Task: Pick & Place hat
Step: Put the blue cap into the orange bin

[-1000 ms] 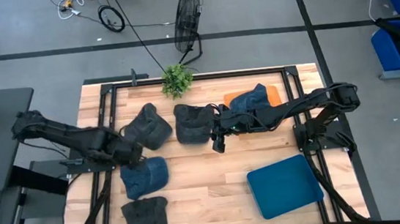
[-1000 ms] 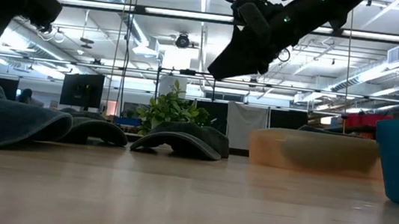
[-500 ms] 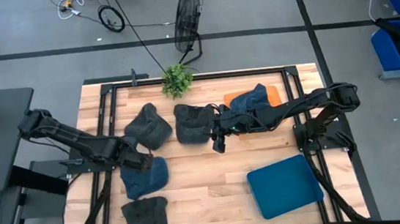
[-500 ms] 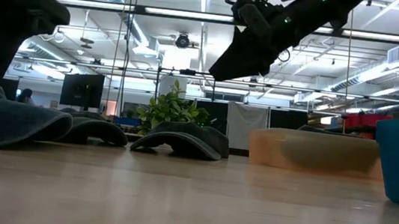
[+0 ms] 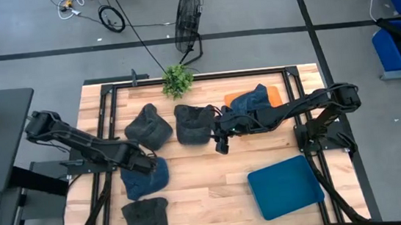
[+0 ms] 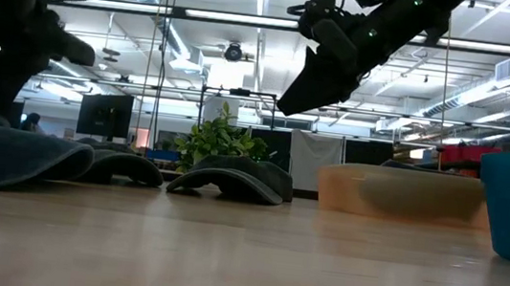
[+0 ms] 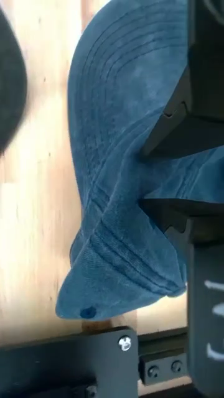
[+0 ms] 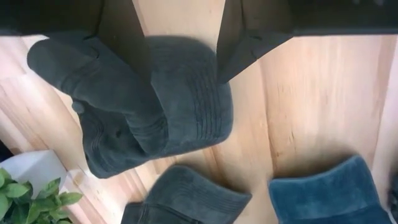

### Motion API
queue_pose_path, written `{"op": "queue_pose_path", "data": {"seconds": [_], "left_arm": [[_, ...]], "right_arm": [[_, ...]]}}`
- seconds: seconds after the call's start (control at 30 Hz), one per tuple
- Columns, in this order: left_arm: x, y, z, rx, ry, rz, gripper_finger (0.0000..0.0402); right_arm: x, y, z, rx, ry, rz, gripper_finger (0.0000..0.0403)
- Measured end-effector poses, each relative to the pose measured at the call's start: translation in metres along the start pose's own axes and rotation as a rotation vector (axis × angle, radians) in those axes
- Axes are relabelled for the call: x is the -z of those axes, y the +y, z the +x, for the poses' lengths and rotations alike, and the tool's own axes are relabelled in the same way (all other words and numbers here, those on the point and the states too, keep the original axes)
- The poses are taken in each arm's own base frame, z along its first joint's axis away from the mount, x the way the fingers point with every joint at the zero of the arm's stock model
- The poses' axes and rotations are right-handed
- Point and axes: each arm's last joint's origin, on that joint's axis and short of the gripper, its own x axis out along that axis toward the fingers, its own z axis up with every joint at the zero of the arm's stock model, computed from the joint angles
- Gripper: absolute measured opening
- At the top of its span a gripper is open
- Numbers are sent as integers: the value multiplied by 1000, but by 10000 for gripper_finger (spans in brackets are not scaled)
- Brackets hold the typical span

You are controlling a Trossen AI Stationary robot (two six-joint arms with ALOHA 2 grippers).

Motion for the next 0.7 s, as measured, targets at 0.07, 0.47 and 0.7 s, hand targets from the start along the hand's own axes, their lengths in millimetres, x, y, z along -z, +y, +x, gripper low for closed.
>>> {"op": "queue_pose_path", "data": {"seconds": [0.07, 0.47, 0.7], "left_arm": [[2, -3, 4, -11, -5, -5, 110], [7, -13, 22, -61, -32, 97, 57], [5, -19, 21, 29, -170, 274, 4]], "right_arm": [[0, 0, 0, 0, 1, -21, 185], [0, 0, 0, 0, 2, -34, 185], [1, 0, 0, 0, 5, -10, 185]]}}
